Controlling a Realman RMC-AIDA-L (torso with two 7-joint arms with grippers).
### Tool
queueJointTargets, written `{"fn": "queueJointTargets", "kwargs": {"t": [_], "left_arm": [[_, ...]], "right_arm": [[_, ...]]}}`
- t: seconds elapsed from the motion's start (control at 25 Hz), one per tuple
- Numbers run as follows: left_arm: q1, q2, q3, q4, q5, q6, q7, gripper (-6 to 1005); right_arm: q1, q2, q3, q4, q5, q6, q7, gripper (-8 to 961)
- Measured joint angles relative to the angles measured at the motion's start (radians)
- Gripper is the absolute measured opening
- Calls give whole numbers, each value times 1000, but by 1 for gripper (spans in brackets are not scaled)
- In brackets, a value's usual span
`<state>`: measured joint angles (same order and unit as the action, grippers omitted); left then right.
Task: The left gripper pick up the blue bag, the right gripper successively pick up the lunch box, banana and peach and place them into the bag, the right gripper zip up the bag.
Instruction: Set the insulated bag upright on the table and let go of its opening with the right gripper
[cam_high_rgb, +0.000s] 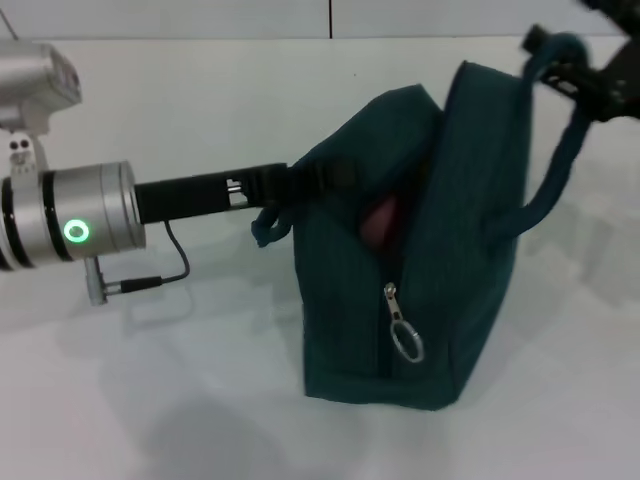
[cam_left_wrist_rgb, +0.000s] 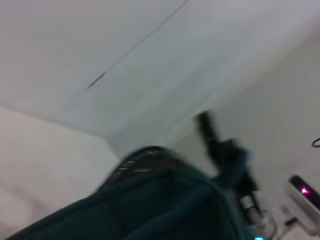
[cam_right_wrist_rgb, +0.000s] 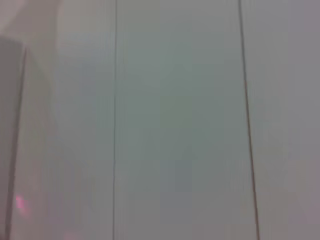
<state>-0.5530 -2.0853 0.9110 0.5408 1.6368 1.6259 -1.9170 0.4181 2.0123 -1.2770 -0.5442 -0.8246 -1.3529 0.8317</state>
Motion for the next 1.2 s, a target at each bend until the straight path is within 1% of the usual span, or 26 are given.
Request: {"fn": "queueJointTargets", "kwargs": {"t": [0.08, 0.2, 0.4, 0.48, 0.6, 0.72, 0.84, 0.96, 1.08, 1.2], "left_arm": [[2, 0, -2, -44, -29, 0, 70, 89], [4, -1, -2, -101, -84, 3, 160, 90], [27, -5, 0, -159, -182, 14, 268, 92], [29, -4, -2, -183, -199, 14, 285, 93], [33, -4, -4, -213, -215, 1, 311, 111], [31, -5, -4, -260, -231, -38, 353, 138], [28, -5, -5, -284, -242, -62, 380, 166], [24, -5, -2, -286, -243, -64, 382, 193], [19, -5, 1, -286, -242, -64, 383, 193], [18, -6, 1, -286, -239, -65, 383, 192]], "right_arm": [[30, 4, -5, 18, -41, 42, 21, 811], [54, 6, -15, 35, -59, 52, 36, 811], [70, -2, -21, -20, -62, -30, 109, 812], [68, -4, -21, -49, -64, -42, 130, 812], [68, -2, -20, -64, -73, -22, 138, 812], [87, 2, -23, -48, -118, 90, 157, 812], [112, 3, -25, -6, -157, 150, 177, 811], [121, 3, -25, 22, -162, 156, 180, 811], [119, 3, -29, 25, -163, 146, 185, 812], [114, -3, -50, 23, -168, 124, 221, 812]]}}
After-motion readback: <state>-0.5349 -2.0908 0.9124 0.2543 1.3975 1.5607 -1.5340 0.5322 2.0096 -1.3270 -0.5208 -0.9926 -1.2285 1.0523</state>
